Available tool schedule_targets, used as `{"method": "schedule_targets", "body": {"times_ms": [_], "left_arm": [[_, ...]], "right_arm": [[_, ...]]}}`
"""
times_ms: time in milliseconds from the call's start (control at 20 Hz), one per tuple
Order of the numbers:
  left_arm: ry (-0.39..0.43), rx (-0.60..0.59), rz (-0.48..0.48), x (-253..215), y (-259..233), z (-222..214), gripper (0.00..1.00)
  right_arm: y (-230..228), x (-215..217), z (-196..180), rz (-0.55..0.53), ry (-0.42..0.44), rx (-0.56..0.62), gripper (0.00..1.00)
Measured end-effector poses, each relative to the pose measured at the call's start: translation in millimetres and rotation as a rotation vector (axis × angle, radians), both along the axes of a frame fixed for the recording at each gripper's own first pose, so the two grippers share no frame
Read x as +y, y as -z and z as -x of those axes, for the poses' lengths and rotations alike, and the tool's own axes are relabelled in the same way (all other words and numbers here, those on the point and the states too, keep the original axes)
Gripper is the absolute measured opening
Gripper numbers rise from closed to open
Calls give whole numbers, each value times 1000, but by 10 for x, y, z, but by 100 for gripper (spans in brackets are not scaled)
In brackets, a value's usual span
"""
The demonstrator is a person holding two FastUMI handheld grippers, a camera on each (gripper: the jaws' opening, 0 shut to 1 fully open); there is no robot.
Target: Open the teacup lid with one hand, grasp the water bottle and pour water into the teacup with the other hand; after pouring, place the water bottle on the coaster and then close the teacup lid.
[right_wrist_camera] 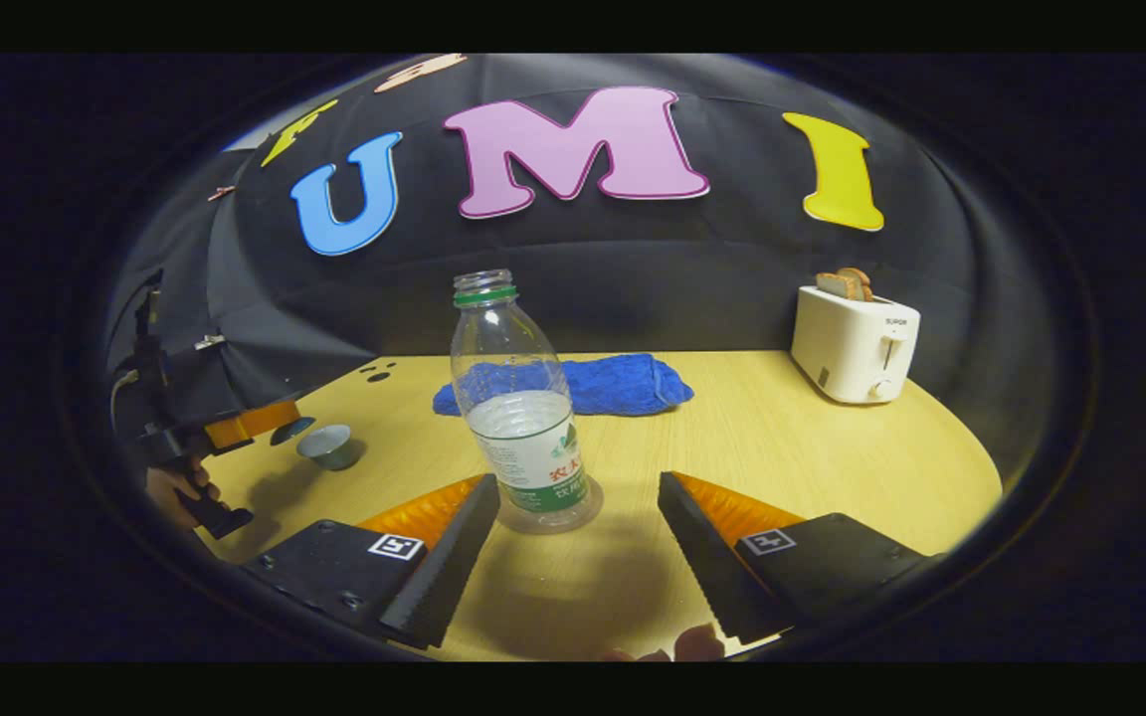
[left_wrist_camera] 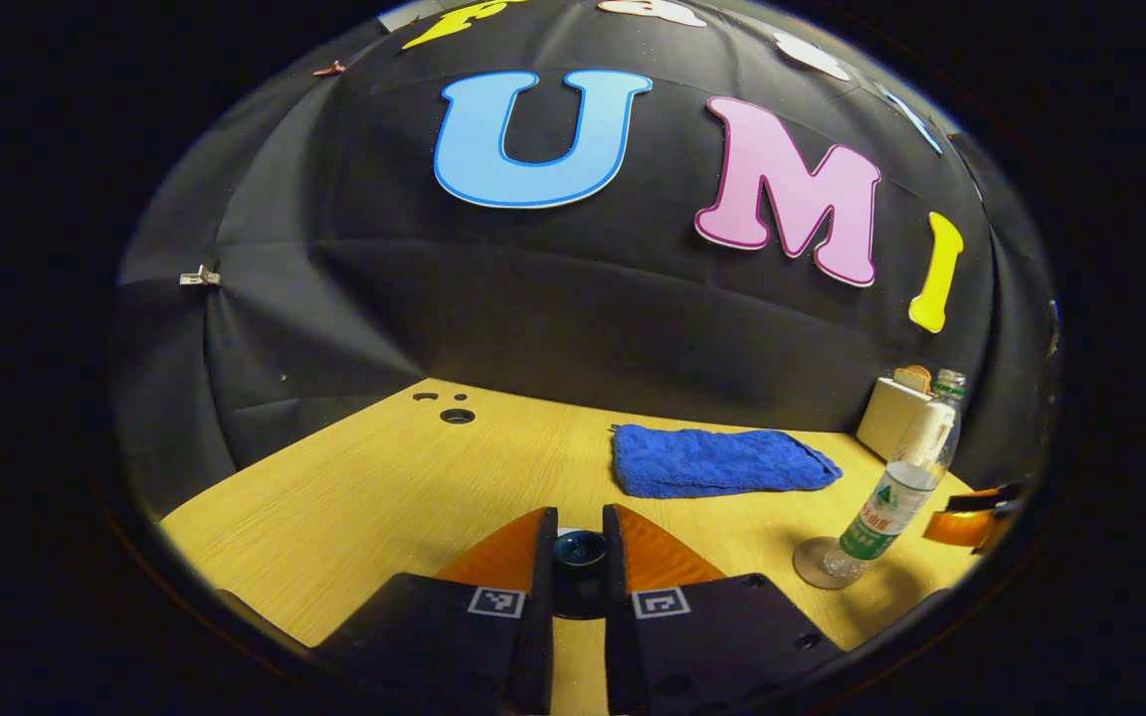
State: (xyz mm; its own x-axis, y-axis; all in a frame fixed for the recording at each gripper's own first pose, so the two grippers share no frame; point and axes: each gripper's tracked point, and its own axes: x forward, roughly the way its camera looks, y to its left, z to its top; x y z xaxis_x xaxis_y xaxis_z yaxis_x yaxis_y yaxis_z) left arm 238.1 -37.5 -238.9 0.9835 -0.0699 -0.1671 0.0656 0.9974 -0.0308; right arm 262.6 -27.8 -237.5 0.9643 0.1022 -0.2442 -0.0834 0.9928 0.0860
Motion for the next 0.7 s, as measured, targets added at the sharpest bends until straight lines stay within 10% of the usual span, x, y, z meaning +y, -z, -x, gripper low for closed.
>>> {"method": "schedule_targets", "body": {"times_ms": [700], "left_arm": [[42, 20, -41, -20, 319, -280, 28]], "right_arm": [[183, 97, 129, 5, -18, 57, 99]]}}
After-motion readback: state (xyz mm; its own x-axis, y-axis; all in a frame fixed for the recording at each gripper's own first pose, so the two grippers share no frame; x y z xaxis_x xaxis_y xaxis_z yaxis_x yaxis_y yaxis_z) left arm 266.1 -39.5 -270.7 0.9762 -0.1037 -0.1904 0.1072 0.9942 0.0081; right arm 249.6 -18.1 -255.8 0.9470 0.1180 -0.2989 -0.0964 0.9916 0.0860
